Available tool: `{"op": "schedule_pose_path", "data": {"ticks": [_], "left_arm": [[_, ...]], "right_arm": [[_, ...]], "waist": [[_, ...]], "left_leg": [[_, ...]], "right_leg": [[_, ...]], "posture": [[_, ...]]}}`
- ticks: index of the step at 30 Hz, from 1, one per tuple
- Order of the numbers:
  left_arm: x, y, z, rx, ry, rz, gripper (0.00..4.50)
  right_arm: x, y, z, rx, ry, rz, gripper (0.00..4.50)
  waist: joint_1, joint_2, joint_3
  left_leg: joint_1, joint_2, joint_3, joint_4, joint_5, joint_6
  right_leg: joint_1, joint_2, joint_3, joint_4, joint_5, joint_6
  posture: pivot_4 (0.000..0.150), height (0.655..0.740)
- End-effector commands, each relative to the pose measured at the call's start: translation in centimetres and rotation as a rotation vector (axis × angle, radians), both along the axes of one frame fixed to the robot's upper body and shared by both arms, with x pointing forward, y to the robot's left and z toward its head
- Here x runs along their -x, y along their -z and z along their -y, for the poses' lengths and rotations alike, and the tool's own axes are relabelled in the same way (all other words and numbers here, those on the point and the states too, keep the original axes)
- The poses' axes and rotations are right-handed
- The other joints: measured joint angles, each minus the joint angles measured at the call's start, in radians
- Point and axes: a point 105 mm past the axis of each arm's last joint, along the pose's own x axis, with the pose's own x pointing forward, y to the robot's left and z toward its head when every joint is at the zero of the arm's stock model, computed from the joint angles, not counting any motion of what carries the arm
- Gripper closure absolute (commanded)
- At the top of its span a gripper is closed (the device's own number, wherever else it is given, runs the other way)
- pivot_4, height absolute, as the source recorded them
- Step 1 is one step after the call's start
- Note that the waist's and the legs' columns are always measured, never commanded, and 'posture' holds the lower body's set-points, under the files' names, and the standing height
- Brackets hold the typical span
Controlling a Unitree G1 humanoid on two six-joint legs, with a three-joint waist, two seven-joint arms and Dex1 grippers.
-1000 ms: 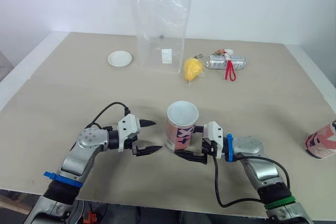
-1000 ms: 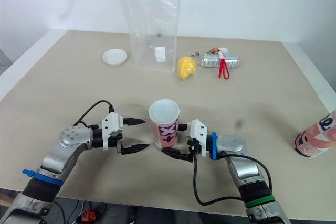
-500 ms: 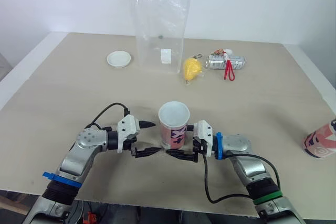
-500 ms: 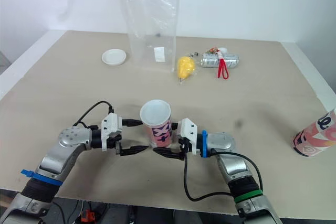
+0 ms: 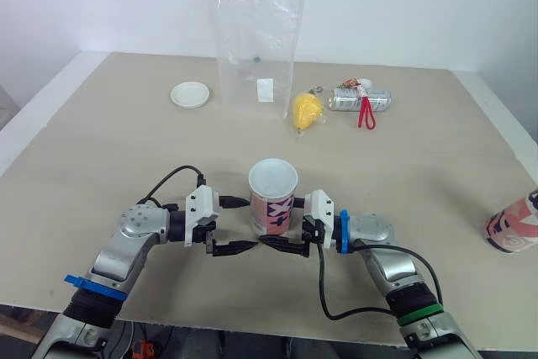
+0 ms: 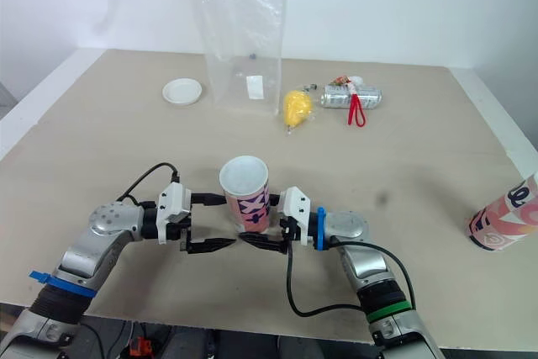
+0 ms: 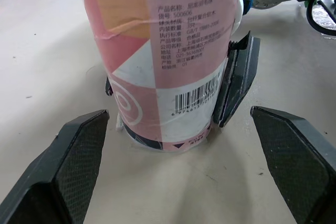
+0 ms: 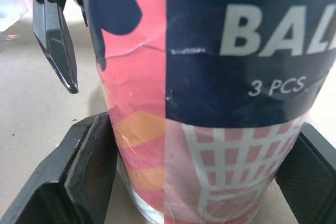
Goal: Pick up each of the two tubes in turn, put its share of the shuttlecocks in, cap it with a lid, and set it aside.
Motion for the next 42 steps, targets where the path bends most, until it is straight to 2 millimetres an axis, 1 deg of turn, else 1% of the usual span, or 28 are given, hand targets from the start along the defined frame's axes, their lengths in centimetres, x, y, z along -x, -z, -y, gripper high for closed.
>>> {"op": "schedule_pose_path", "data": {"ticks": [1, 13, 15, 17, 21, 22, 31, 35, 40, 41, 42], "left_arm": [[-0.2, -0.6, -0.5, 0.001, -0.010, 0.040, 0.00], [-0.7, -0.5, -0.5, 0.006, -0.011, 0.055, 0.00], [-0.8, -0.4, -0.5, 0.005, -0.012, 0.056, 0.00], [-0.8, -0.3, -0.4, 0.005, -0.011, 0.056, 0.00], [-0.7, -0.1, -0.4, 0.003, -0.009, 0.057, 0.00], [-0.7, -0.1, -0.4, 0.003, -0.009, 0.058, 0.00], [-0.6, -0.2, -0.3, 0.014, -0.006, 0.062, 0.00], [-0.6, -0.4, -0.1, 0.023, -0.001, 0.062, 0.00], [-0.8, -0.8, 0.5, 0.038, 0.015, 0.069, 0.00], [-0.8, -0.9, 0.6, 0.043, 0.021, 0.069, 0.00], [-0.8, -1.1, 0.9, 0.051, 0.032, 0.069, 0.00]], "right_arm": [[0.0, -0.4, -0.1, 0.000, -0.009, 0.024, 0.10], [0.3, -0.1, 0.4, 0.006, 0.005, 0.020, 0.10], [0.1, -0.1, 0.5, 0.007, 0.022, 0.032, 0.61], [0.0, -0.2, 0.6, -0.001, 0.040, 0.031, 0.61], [0.3, -0.1, 0.5, 0.006, 0.016, 0.025, 0.61], [0.2, -0.1, 0.6, 0.004, 0.024, 0.020, 1.04], [0.1, -0.6, 0.9, -0.001, 0.043, 0.033, 1.04], [0.3, -1.6, 2.3, -0.048, 0.125, 0.036, 1.04], [0.6, -3.4, 5.4, -0.149, 0.353, 0.055, 1.04], [0.5, -3.7, 6.2, -0.174, 0.409, 0.059, 1.04], [0.4, -4.0, 7.4, -0.201, 0.494, 0.064, 1.04]], "waist": [[0.000, 0.000, 0.000], [0.000, 0.000, 0.000], [0.000, 0.000, 0.000], [0.000, 0.000, 0.000], [0.000, 0.000, 0.000], [0.000, 0.000, 0.000], [0.001, 0.000, 0.000], [0.005, 0.000, 0.000], [0.006, 0.000, 0.000], [0.006, 0.000, 0.000], [0.005, 0.000, 0.000]], "left_leg": [[0.000, 0.000, 0.000, 0.000, 0.000, 0.000], [0.000, 0.000, 0.000, 0.000, 0.000, 0.000], [0.000, 0.000, 0.000, 0.000, 0.000, 0.000], [0.000, 0.000, 0.000, 0.000, 0.000, 0.000], [0.000, 0.000, 0.000, 0.000, 0.000, 0.000], [0.000, 0.000, 0.000, 0.000, 0.000, 0.000], [0.000, 0.000, 0.000, 0.000, 0.000, 0.000], [-0.001, -0.001, -0.001, 0.000, 0.000, 0.000], [-0.002, -0.003, -0.001, 0.000, 0.000, 0.000], [-0.002, -0.003, -0.001, 0.000, 0.000, 0.000], [-0.002, -0.003, -0.001, 0.000, 0.000, 0.000]], "right_leg": [[0.000, 0.000, 0.000, 0.000, 0.000, 0.000], [0.000, 0.000, 0.000, 0.000, 0.000, 0.000], [0.000, 0.000, 0.000, 0.000, 0.000, 0.000], [0.000, 0.000, 0.000, 0.000, 0.000, 0.000], [0.000, 0.000, 0.000, 0.000, 0.000, 0.000], [0.000, 0.000, 0.000, 0.000, 0.000, 0.000], [0.000, 0.000, 0.000, 0.000, 0.000, 0.001], [0.000, 0.000, 0.000, 0.000, 0.000, 0.000], [0.000, -0.002, 0.000, 0.000, 0.000, 0.001], [0.000, -0.003, 0.000, 0.000, 0.000, 0.001], [0.000, -0.002, 0.000, 0.000, 0.000, 0.001]], "posture": [[0.150, 0.7400], [0.150, 0.7400], [0.150, 0.7400], [0.150, 0.7400], [0.150, 0.7400], [0.150, 0.7400], [0.150, 0.7400], [0.150, 0.7400], [0.150, 0.7400], [0.150, 0.7400], [0.150, 0.7400]]}}
